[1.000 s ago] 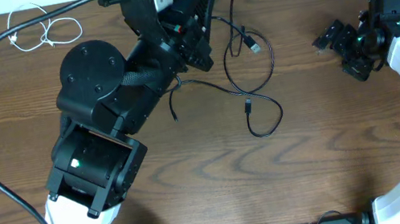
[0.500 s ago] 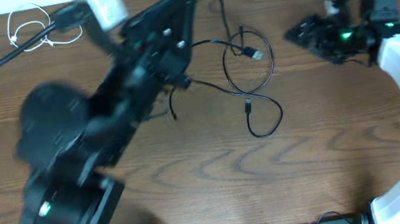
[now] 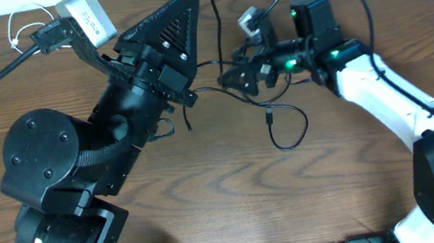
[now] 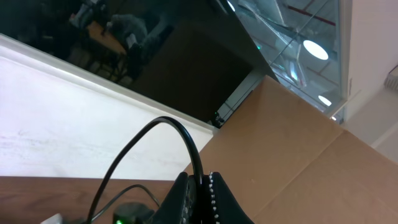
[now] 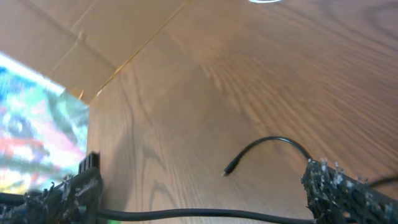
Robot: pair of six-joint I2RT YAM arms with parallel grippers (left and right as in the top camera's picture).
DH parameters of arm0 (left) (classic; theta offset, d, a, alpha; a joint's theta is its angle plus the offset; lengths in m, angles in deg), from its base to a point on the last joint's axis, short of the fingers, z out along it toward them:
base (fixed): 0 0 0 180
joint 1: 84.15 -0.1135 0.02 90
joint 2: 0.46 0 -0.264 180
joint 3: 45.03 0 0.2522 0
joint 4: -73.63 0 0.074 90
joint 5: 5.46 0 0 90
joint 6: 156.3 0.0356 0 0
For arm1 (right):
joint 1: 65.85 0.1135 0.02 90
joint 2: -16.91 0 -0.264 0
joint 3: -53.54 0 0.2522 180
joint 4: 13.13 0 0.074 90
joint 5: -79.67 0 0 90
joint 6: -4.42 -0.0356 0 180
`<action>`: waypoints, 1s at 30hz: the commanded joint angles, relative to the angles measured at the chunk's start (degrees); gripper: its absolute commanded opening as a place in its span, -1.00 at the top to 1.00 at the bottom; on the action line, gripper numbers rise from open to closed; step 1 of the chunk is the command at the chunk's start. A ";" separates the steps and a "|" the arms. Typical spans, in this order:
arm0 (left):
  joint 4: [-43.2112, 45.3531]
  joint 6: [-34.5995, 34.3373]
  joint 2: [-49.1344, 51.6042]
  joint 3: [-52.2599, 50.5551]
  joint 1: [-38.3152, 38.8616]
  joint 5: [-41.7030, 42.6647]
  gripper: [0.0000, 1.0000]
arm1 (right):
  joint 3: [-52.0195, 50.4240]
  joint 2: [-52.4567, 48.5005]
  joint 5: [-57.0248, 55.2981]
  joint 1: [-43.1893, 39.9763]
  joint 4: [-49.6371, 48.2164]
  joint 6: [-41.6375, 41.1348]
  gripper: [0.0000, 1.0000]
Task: Untangle cables
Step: 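Reach the right gripper in and grasp the black cable near center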
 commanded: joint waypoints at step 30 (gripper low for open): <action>-5.33 -0.15 0.81 0.79 -0.17 -12.83 0.85 | 0.07 -0.11 7.85 -2.62 8.07 7.08 -0.99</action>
